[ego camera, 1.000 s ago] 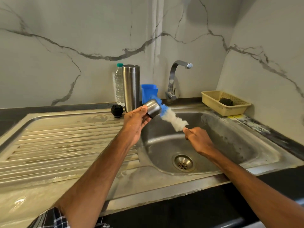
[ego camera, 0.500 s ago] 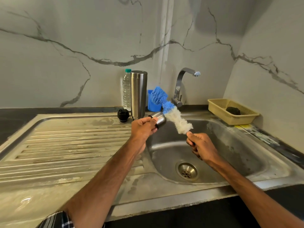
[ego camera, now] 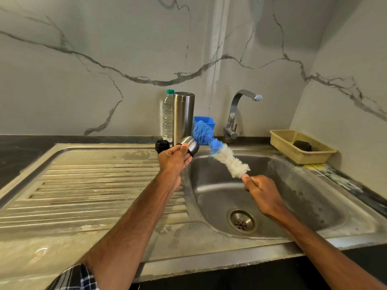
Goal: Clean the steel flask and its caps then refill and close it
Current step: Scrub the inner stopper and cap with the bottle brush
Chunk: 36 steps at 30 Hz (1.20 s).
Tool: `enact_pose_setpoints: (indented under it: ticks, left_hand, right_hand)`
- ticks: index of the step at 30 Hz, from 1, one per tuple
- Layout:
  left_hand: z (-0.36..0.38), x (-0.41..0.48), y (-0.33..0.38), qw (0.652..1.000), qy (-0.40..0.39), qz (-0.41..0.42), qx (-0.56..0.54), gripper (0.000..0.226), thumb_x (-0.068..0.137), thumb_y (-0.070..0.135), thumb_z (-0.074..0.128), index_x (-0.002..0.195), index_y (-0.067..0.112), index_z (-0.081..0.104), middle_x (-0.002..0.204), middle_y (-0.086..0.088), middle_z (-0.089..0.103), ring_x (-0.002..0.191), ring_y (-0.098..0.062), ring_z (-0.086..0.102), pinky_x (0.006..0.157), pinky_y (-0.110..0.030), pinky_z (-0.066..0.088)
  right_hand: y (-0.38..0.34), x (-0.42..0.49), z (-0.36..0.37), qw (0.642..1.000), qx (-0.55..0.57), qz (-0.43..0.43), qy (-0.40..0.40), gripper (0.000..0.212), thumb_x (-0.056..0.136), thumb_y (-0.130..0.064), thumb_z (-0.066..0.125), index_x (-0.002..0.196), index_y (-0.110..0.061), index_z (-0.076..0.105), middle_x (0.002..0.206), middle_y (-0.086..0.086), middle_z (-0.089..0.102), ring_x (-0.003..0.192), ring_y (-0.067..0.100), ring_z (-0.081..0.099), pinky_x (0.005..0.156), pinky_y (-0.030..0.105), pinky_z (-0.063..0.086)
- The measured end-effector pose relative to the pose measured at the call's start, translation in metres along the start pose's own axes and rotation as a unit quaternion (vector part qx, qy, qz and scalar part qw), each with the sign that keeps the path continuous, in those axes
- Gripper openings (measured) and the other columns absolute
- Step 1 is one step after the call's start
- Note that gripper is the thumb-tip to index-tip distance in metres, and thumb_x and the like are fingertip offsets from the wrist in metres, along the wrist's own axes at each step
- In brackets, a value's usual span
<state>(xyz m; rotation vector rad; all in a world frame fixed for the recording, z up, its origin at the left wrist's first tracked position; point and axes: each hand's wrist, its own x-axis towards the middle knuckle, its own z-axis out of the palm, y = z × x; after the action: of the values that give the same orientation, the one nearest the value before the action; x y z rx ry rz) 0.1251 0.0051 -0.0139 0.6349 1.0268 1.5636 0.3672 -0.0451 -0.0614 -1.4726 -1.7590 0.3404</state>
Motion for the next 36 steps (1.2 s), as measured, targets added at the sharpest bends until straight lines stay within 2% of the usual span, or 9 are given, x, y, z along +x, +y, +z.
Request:
enact_pose_setpoints:
  ticks: [4, 9, 14, 18, 25, 28, 30, 34, 36]
  left_hand:
    - [-0.001, -0.001, -0.002, 0.999, -0.025, -0.019, -0.030, 0.015, 0.095, 0.002, 0.065, 0.109, -0.001, 0.068, 0.106, -0.017, 0.074, 0.089, -0.022, 0.074, 0.072, -0.025, 0.062]
    - [0.001, 0.001, -0.003, 0.997, -0.028, -0.032, -0.057, 0.021, 0.094, 0.001, 0.066, 0.115, -0.002, 0.065, 0.101, -0.017, 0.073, 0.091, -0.023, 0.074, 0.077, -0.030, 0.062]
    - [0.001, 0.000, 0.000, 0.994, -0.039, -0.044, -0.097, 0.016, 0.095, 0.000, 0.064, 0.111, -0.002, 0.065, 0.109, -0.020, 0.072, 0.098, -0.027, 0.073, 0.080, -0.032, 0.061]
    - [0.002, -0.003, 0.002, 0.985, -0.044, -0.065, -0.152, 0.023, 0.095, 0.001, 0.063, 0.118, -0.003, 0.062, 0.113, -0.022, 0.071, 0.102, -0.028, 0.072, 0.088, -0.034, 0.058]
    - [0.006, -0.009, 0.005, 0.952, -0.021, -0.125, -0.279, 0.018, 0.097, -0.003, 0.057, 0.115, -0.003, 0.060, 0.112, -0.021, 0.069, 0.088, -0.024, 0.071, 0.071, -0.026, 0.061]
    - [0.008, -0.014, 0.007, 0.943, -0.018, -0.132, -0.306, 0.022, 0.097, -0.004, 0.057, 0.119, -0.004, 0.060, 0.108, -0.022, 0.068, 0.090, -0.027, 0.071, 0.066, -0.028, 0.062]
    - [0.009, -0.016, 0.008, 0.940, -0.015, -0.138, -0.313, 0.022, 0.097, -0.005, 0.055, 0.119, -0.003, 0.060, 0.111, -0.021, 0.068, 0.091, -0.025, 0.071, 0.065, -0.026, 0.062]
    - [0.011, -0.019, 0.010, 0.929, -0.011, -0.144, -0.342, 0.024, 0.099, -0.005, 0.053, 0.122, -0.003, 0.057, 0.111, -0.024, 0.067, 0.101, -0.030, 0.069, 0.087, -0.031, 0.059]
    - [0.011, -0.020, 0.011, 0.927, -0.012, -0.142, -0.347, 0.022, 0.100, -0.004, 0.052, 0.121, -0.003, 0.058, 0.115, -0.024, 0.067, 0.100, -0.029, 0.070, 0.080, -0.031, 0.061]
  right_hand:
    - [-0.002, -0.003, 0.004, 0.999, 0.000, -0.020, -0.039, 0.057, 0.106, -0.031, 0.047, 0.053, -0.012, 0.040, 0.050, -0.002, 0.036, 0.047, 0.012, 0.032, 0.051, 0.033, 0.027]
    - [-0.002, 0.000, 0.004, 1.000, -0.007, -0.005, -0.025, 0.054, 0.106, -0.031, 0.046, 0.054, -0.015, 0.044, 0.049, -0.004, 0.037, 0.046, 0.010, 0.031, 0.051, 0.032, 0.028]
    - [-0.005, -0.002, 0.005, 0.999, -0.032, -0.014, -0.016, 0.054, 0.106, -0.029, 0.047, 0.054, -0.016, 0.042, 0.049, -0.006, 0.035, 0.044, 0.006, 0.027, 0.049, 0.031, 0.026]
    - [-0.009, -0.003, 0.006, 0.998, -0.055, -0.029, -0.029, 0.053, 0.106, -0.032, 0.046, 0.054, -0.017, 0.042, 0.050, -0.004, 0.038, 0.045, 0.007, 0.030, 0.049, 0.031, 0.027]
    - [-0.008, -0.004, 0.007, 0.997, -0.065, -0.041, -0.021, 0.058, 0.105, -0.035, 0.045, 0.054, -0.008, 0.042, 0.050, -0.002, 0.038, 0.046, 0.010, 0.030, 0.049, 0.037, 0.028]
    - [-0.008, -0.004, 0.007, 0.998, -0.051, -0.040, -0.004, 0.056, 0.105, -0.034, 0.044, 0.054, -0.013, 0.040, 0.050, -0.003, 0.036, 0.045, 0.008, 0.028, 0.049, 0.036, 0.026]
    - [-0.008, -0.004, 0.007, 0.997, -0.063, -0.050, -0.017, 0.058, 0.105, -0.038, 0.043, 0.055, -0.008, 0.040, 0.050, -0.002, 0.038, 0.046, 0.009, 0.029, 0.049, 0.040, 0.029]
    - [-0.006, -0.003, 0.007, 0.997, -0.053, -0.048, 0.000, 0.058, 0.105, -0.035, 0.044, 0.054, -0.008, 0.041, 0.050, -0.002, 0.037, 0.046, 0.009, 0.029, 0.048, 0.037, 0.027]
    - [-0.007, -0.003, 0.006, 0.997, -0.062, -0.052, -0.006, 0.059, 0.105, -0.035, 0.045, 0.055, -0.006, 0.040, 0.050, -0.001, 0.037, 0.046, 0.009, 0.029, 0.048, 0.038, 0.028]
